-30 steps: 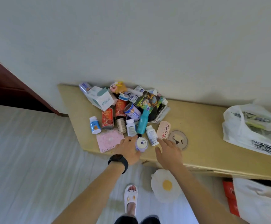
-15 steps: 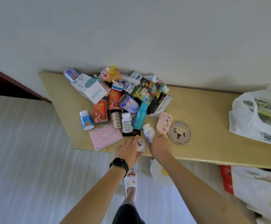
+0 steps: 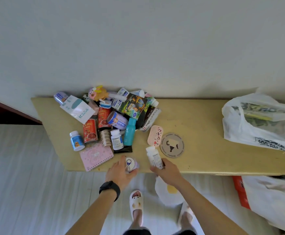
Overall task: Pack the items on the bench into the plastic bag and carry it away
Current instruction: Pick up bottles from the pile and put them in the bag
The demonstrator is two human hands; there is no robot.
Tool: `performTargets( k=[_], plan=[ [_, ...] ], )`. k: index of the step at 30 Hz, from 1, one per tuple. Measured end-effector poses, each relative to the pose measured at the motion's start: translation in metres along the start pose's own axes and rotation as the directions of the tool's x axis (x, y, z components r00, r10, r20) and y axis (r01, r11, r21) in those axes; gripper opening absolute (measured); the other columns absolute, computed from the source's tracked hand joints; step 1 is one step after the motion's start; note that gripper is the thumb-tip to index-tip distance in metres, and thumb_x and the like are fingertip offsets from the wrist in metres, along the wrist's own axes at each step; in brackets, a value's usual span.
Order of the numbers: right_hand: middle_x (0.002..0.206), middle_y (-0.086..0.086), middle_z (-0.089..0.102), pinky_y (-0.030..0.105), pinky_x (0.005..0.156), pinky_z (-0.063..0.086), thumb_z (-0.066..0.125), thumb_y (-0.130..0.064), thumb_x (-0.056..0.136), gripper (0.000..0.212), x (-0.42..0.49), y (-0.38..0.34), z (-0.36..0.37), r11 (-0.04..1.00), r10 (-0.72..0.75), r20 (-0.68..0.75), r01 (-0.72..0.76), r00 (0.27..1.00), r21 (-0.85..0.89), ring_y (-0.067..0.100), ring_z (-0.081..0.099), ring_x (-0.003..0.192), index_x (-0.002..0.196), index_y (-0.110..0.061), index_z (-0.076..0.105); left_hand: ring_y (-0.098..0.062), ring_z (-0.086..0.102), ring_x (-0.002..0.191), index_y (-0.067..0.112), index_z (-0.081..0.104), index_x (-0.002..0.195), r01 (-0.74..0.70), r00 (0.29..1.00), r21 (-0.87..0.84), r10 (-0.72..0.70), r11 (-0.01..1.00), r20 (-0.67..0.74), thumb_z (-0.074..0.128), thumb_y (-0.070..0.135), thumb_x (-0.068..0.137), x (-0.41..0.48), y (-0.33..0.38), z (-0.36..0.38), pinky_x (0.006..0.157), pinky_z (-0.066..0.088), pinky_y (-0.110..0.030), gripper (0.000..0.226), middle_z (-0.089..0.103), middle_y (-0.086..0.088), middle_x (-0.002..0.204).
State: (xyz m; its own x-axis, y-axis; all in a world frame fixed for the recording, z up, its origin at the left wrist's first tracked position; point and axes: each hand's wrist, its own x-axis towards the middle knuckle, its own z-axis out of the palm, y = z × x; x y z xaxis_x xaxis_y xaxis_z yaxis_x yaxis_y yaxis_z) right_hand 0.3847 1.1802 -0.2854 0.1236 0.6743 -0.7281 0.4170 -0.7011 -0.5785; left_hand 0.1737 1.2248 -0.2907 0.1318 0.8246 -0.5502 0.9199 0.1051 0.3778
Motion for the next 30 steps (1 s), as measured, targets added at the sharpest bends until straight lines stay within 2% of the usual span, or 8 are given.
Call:
performTargets(
  k=[3, 6, 9, 12, 15, 18, 22, 30],
  plan=[
    [0.093, -0.008, 0.069, 0.016, 0.066, 0.045, 0.074, -0.038, 0.085, 0.032, -0.043, 0.022, -0.056, 0.942, -0.063, -0.081, 0.086, 0.995, 0.325, 0.009, 0.064, 0.084, 0.11, -0.021, 0.065, -0.011, 0.063, 0.081, 0.039, 0.047, 0.1, 0.062, 0.996, -0.171, -0.072, 0.983, -0.051, 0.064, 0.073, 0.062, -0.008, 0.027, 0.007, 0.073, 0.055, -0.036, 0.054, 0.065, 0.012, 0.089],
    [0.095, -0.001, 0.071, 0.016, 0.068, 0.05, 0.08, -0.037, 0.074, 0.041, -0.082, 0.055, -0.12, 0.856, -0.055, -0.139, 0.119, 0.989, 0.504, 0.014, 0.066, 0.086, 0.108, -0.02, 0.064, -0.005, 0.063, 0.084, 0.038, 0.052, 0.104, 0.047, 0.996, -0.258, -0.063, 0.965, -0.056, 0.072, 0.06, 0.066, -0.016, 0.088, 0.009, 0.071, 0.053, -0.029, 0.048, 0.067, 0.013, 0.093],
    [0.106, 0.005, 0.072, 0.032, 0.086, 0.054, 0.079, -0.034, 0.069, 0.047, -0.104, 0.091, -0.195, 0.781, -0.095, -0.116, 0.146, 0.989, 0.608, 0.023, 0.067, 0.102, 0.113, -0.022, 0.065, -0.004, 0.062, 0.087, 0.03, 0.053, 0.115, -0.023, 0.995, -0.352, -0.015, 0.936, -0.103, 0.079, 0.045, 0.071, -0.025, 0.179, 0.015, 0.07, 0.047, -0.02, 0.054, 0.066, 0.012, 0.101],
    [0.112, 0.01, 0.071, 0.042, 0.095, 0.052, 0.078, -0.022, 0.075, 0.046, -0.116, 0.117, -0.274, 0.73, -0.157, -0.08, 0.17, 0.984, 0.662, 0.026, 0.068, 0.106, 0.119, -0.025, 0.063, 0.008, 0.061, 0.076, 0.038, 0.056, 0.096, -0.139, 0.987, -0.372, 0.097, 0.918, -0.129, 0.082, 0.031, 0.074, -0.033, 0.283, 0.02, 0.062, 0.043, -0.007, 0.034, 0.067, 0.02, 0.082],
    [0.107, 0.003, 0.073, 0.044, 0.09, 0.052, 0.08, -0.042, 0.076, 0.043, -0.111, 0.132, -0.35, 0.743, -0.082, -0.189, 0.186, 0.979, 0.643, 0.025, 0.07, 0.1, 0.114, -0.03, 0.065, 0.013, 0.06, 0.074, 0.043, 0.048, 0.081, -0.288, 0.957, -0.305, 0.281, 0.908, -0.068, 0.078, 0.032, 0.076, -0.03, 0.387, 0.022, 0.063, 0.044, -0.009, 0.032, 0.064, 0.034, 0.075],
    [0.087, 0.0, 0.071, 0.036, 0.074, 0.05, 0.075, -0.06, 0.074, 0.04, -0.092, 0.145, -0.412, 0.848, 0.027, -0.368, 0.174, 0.929, 0.501, 0.022, 0.067, 0.083, 0.096, -0.027, 0.067, 0.002, 0.062, 0.085, 0.045, 0.049, 0.101, -0.374, 0.926, -0.228, 0.374, 0.899, -0.044, 0.072, 0.057, 0.07, -0.008, 0.469, 0.035, 0.073, 0.053, -0.026, 0.04, 0.065, 0.022, 0.094],
    [0.086, -0.006, 0.066, 0.023, 0.059, 0.041, 0.08, -0.036, 0.079, 0.032, -0.056, 0.166, -0.469, 0.902, 0.068, -0.505, 0.163, 0.86, 0.4, 0.012, 0.059, 0.073, 0.099, -0.021, 0.06, -0.013, 0.06, 0.083, 0.032, 0.047, 0.118, -0.478, 0.877, 0.011, 0.478, 0.878, -0.044, 0.062, 0.074, 0.066, 0.041, 0.542, 0.071, 0.071, 0.053, -0.032, 0.068, 0.062, 0.014, 0.094],
    [0.104, -0.004, 0.06, 0.031, 0.079, 0.044, 0.083, -0.026, 0.074, 0.058, 0.026, 0.203, -0.486, 0.959, 0.054, -0.432, 0.075, 0.9, 0.275, 0.02, 0.057, 0.097, 0.12, -0.027, 0.048, -0.027, 0.053, 0.107, 0.019, 0.041, 0.132, -0.459, 0.886, 0.433, 0.437, 0.776, 0.157, 0.056, 0.066, 0.079, 0.111, 0.556, 0.154, 0.089, 0.038, -0.04, 0.072, 0.066, -0.003, 0.114]
  ],
)
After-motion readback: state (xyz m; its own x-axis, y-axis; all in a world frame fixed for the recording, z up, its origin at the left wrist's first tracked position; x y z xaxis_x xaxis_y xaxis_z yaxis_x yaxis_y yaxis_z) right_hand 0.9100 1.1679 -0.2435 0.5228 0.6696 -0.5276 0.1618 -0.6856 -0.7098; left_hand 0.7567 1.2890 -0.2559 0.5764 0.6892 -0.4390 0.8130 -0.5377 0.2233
